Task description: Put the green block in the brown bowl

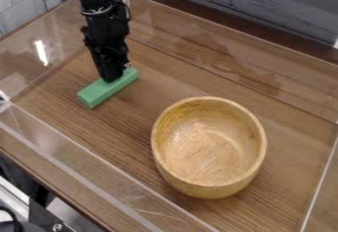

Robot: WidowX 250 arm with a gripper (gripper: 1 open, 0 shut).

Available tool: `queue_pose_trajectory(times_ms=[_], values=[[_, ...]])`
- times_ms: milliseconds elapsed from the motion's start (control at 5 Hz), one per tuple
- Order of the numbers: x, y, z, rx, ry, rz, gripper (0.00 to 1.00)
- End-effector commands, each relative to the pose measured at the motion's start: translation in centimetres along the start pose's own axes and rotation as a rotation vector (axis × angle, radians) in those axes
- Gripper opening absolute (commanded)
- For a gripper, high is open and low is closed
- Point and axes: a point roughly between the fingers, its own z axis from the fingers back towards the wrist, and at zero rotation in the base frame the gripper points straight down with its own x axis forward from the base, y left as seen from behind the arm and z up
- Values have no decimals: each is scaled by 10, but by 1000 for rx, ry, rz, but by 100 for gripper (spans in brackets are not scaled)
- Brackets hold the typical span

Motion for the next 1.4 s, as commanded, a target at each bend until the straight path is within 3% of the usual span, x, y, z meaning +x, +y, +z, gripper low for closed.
queue_pose_trajectory(times_ms=[0, 200, 1200], values=[[-3, 6, -3, 7, -2, 19, 100], [-6, 4, 2, -2, 10, 52, 0], [-14, -6, 17, -44, 51, 164, 0]])
